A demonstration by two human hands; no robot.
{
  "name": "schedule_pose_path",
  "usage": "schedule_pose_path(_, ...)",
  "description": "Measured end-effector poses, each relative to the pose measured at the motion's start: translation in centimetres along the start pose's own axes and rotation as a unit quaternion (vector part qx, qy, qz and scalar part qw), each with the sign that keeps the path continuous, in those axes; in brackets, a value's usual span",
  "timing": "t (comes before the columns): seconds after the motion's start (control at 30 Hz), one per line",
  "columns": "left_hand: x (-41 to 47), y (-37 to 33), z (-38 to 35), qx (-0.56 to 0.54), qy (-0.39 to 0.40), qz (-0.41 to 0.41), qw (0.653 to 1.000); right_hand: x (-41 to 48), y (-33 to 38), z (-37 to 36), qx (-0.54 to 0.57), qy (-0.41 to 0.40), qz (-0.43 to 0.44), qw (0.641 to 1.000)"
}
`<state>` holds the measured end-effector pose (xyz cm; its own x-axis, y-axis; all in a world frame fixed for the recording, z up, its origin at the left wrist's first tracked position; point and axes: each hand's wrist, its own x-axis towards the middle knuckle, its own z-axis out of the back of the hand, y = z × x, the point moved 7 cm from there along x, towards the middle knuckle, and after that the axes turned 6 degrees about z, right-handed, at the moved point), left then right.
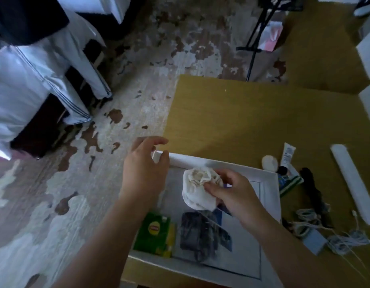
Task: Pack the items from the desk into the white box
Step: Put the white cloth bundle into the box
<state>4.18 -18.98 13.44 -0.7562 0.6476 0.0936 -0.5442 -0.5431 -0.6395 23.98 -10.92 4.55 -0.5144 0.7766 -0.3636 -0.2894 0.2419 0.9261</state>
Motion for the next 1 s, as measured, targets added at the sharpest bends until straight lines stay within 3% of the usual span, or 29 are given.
schedule_pose_path(0.07, 0.7, 2.4, -0.2, 0.032, 0.029, 0.005, 0.999, 0.7, -0.7, -2.0, -0.044, 0.014, -0.014, 0.999)
schedule_pose_path(0.13, 0.7, 4.7, -1.7, 0.040, 0.112, 0.039, 0.992, 1.5, -0.9, -4.0, -0.062, 0.031, -0.015, 0.997)
schedule_pose_path(0.27, -1.3, 7.2, -4.2, 0.006, 0.195, 0.074, 0.978, 2.7, -0.5, -7.4, -0.090, 0.030, 0.001, 0.996)
schedule_pose_path(0.5, -1.3, 7.9, -4.7, 0.000, 0.161, 0.085, 0.983, 3.3, -1.6, -8.9, -0.112, -0.015, -0.032, 0.993)
schedule_pose_path(0.8, -1.5, 7.5, -4.9, -0.002, 0.163, 0.073, 0.984, 3.1, -2.1, -10.7, -0.321, 0.106, -0.008, 0.941)
schedule_pose_path(1.0, -0.6, 3.4, -2.9, 0.031, 0.082, 0.030, 0.996, 2.6, -1.0, -9.1, -0.275, 0.108, -0.012, 0.955)
